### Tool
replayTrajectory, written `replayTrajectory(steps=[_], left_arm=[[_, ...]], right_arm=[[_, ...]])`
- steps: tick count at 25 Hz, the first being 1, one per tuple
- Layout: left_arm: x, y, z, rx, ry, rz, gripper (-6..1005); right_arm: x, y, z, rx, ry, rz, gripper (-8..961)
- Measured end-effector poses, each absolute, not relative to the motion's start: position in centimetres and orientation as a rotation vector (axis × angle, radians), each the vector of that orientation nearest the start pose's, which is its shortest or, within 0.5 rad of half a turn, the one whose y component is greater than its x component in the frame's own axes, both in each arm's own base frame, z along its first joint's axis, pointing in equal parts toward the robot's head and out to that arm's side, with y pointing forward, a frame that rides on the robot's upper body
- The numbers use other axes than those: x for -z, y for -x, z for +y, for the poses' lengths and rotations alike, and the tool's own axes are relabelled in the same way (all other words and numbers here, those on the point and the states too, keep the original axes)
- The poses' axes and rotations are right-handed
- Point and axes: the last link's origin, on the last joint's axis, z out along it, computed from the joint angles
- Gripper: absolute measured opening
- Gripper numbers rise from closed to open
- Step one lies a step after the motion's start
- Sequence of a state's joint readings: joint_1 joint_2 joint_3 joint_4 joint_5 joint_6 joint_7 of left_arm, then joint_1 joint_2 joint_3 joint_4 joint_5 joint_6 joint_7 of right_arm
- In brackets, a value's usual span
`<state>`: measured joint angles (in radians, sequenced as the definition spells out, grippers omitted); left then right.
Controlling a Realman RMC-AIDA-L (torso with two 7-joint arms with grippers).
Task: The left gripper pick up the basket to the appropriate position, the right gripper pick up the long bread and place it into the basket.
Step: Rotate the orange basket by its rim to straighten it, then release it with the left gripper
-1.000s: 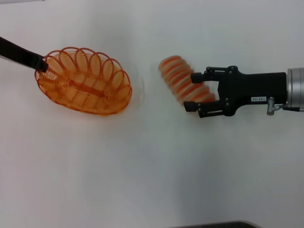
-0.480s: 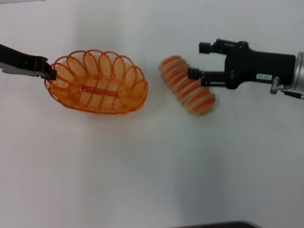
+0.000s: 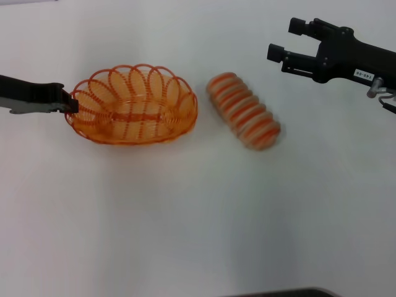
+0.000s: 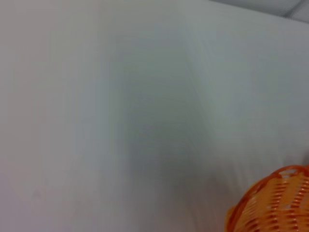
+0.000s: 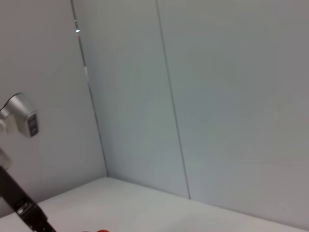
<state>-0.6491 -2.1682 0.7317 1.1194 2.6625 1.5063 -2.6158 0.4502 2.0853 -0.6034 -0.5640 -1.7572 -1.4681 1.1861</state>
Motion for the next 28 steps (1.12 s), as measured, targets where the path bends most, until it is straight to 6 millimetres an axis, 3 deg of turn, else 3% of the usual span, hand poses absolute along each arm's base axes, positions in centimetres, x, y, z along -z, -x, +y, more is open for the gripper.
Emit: replayTrajectory(steps=[14, 28], left_arm=[[-0.5, 26.8, 35.7, 0.123, 2.148, -1.716, 56], [-0.6, 27.8, 35.5, 0.136, 2.095, -1.716, 56]], right_arm=[[-1.1, -28.9, 32.7, -0.92, 2.339, 0.6, 853], [-0.7, -28.7, 32.7, -0.922, 2.353, 0.593, 854]])
